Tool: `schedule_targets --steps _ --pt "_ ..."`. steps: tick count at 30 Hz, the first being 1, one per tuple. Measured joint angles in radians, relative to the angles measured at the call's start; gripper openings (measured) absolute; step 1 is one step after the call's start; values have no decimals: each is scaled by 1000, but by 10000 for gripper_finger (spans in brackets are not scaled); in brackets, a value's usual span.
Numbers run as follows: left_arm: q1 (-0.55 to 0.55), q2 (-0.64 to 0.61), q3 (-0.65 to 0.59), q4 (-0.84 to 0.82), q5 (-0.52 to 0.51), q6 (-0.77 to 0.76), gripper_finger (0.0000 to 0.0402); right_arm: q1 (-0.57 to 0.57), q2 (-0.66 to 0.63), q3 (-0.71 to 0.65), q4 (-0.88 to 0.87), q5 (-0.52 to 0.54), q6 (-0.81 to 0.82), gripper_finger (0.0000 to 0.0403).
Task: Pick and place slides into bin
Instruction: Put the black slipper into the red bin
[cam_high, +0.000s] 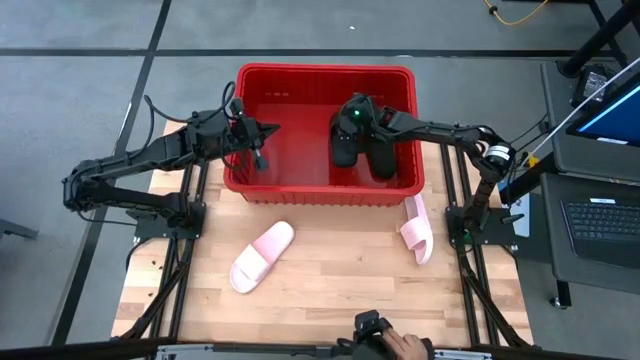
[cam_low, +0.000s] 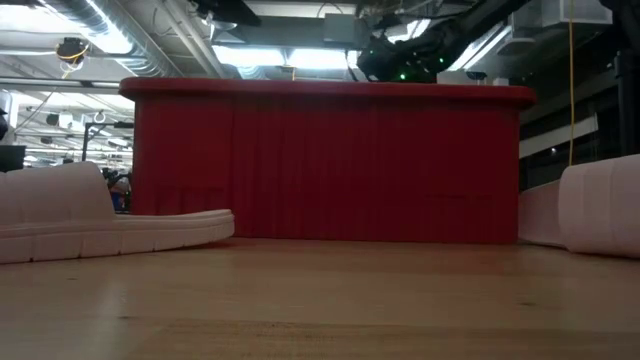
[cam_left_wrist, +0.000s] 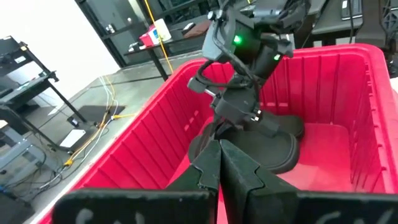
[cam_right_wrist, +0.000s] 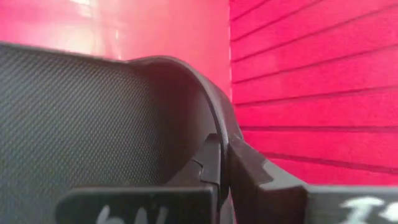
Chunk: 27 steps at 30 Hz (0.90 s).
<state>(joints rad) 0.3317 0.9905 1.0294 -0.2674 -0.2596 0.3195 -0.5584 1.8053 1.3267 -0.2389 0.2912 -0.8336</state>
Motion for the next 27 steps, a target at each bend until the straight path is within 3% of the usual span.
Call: schedule_targets --steps 7,14,27 --pt "0 0 0 2 0 16 2 -24 0 -70 123 -32 -88 16" --pt "6 0 0 2 0 16 2 -40 0 -73 117 -99 -47 16" --pt "33 0 0 1 0 9 2 -50 0 -73 37 -110 45 16"
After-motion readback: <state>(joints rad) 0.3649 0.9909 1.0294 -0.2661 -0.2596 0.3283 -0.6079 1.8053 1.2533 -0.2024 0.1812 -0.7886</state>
